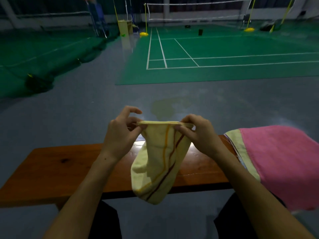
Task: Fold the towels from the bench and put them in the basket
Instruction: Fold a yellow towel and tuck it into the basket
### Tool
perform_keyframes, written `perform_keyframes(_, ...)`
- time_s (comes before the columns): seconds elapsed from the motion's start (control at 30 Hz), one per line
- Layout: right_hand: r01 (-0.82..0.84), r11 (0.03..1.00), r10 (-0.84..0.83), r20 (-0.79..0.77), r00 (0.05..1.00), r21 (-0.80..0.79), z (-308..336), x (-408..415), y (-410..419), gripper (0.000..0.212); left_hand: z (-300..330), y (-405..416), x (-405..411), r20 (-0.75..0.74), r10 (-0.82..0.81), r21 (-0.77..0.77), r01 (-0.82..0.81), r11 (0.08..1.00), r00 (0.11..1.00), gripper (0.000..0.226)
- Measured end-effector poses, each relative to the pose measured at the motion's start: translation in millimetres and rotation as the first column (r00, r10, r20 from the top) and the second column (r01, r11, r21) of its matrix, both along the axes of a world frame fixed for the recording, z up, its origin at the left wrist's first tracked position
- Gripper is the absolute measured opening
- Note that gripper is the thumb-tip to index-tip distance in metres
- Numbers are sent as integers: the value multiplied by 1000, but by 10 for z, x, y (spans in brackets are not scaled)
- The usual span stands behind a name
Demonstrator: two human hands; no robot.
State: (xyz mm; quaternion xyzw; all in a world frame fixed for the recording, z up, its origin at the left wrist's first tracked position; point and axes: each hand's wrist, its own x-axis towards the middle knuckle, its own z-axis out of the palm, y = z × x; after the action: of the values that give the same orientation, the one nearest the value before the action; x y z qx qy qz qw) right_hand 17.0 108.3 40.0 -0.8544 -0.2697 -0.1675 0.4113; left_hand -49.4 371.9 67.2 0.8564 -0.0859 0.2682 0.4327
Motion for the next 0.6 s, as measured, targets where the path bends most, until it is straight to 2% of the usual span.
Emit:
perform_keyframes(0.1, -75, 991, 84, -76, 994, 113, 287, -158, -7, 18, 277, -81, -177, -54, -67, -255, 51, 966, 996, 36)
perform_keyframes(0.17, -94, 980, 113, -98, 989, 175, 458, -294, -30, 16, 441, -133, -319, -71, -105, -360, 73, 930, 992, 35)
perform_keyframes(0.33, -70, 941, 129, -158, 979, 332, 820, -656, -181, 23, 738, -232, -660, -52, -149, -424, 114, 899, 987, 33)
perform_keyframes(0.47, -82, 910, 162, -169, 972, 407, 1023, -872, -303, 34, 874, -250, -838, -31, -256, -519, 203, 830, 966, 31)
perform_keyframes(0.53, -83, 921, 153, -157, 976, 380, 1045, -881, -336, 40, 877, -234, -842, -47, -274, -523, 210, 826, 961, 31)
perform_keyframes(0.6, -44, 945, 91, -130, 987, 325, 974, -800, -342, 46, 795, -209, -770, -76, -250, -468, 187, 864, 965, 27)
